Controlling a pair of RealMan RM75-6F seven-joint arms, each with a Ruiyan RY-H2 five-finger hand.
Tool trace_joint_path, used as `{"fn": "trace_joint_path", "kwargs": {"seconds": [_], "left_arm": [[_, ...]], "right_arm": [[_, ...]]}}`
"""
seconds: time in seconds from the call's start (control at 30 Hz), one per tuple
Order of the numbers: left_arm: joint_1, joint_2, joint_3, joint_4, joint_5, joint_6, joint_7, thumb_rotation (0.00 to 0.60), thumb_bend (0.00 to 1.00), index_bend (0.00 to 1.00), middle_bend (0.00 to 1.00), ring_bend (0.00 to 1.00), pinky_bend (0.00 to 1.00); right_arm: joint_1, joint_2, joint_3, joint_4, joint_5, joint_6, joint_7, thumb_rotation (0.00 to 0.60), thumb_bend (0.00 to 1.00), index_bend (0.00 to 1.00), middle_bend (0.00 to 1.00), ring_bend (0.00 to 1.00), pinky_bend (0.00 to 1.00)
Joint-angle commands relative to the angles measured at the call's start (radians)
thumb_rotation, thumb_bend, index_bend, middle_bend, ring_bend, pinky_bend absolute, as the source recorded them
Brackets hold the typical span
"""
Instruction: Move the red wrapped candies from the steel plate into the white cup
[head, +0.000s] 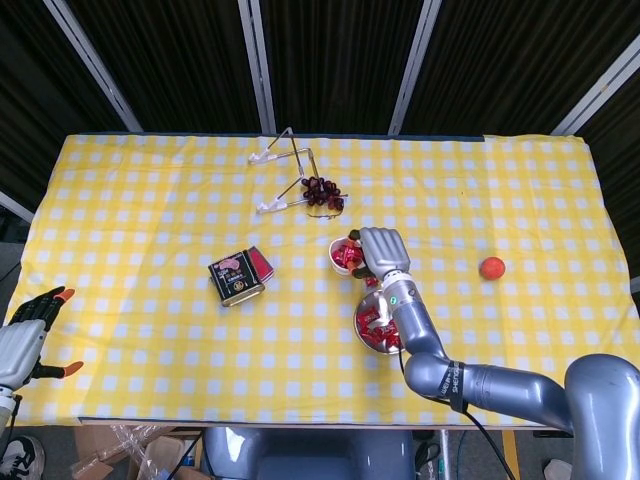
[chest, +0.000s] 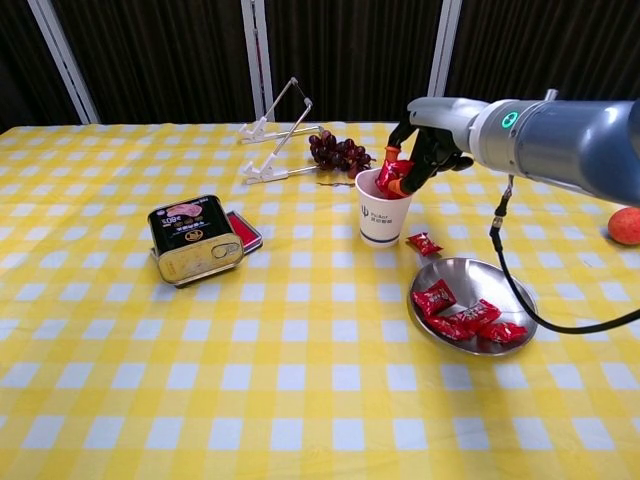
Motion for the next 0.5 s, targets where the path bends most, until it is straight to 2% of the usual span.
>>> {"fn": "trace_joint_path", "kwargs": {"seconds": [0.03, 0.2, 0.5], "left_arm": [[0.000, 0.000, 0.000, 0.000, -0.002, -0.001, 0.001, 0.600, 0.08, 0.00, 0.00, 0.00, 0.00], [-0.001, 0.000, -0.001, -0.002, -0.007, -0.003, 0.002, 0.600, 0.08, 0.00, 0.00, 0.00, 0.00], [-0.001, 0.000, -0.002, -0.004, -0.010, -0.004, 0.003, 0.600, 0.08, 0.00, 0.00, 0.00, 0.00]], "right_arm": [[0.001, -0.005, -0.002, 0.011, 0.001, -0.004, 0.006, 0.600, 0.52, 0.44, 0.77, 0.91, 0.95], [-0.001, -0.008, -0.010, 0.022, -0.006, -0.006, 0.012, 0.600, 0.52, 0.34, 0.77, 0.91, 0.95], [-0.007, -0.001, -0.013, 0.004, -0.023, 0.005, 0.023, 0.600, 0.50, 0.29, 0.77, 0.91, 0.95]]}}
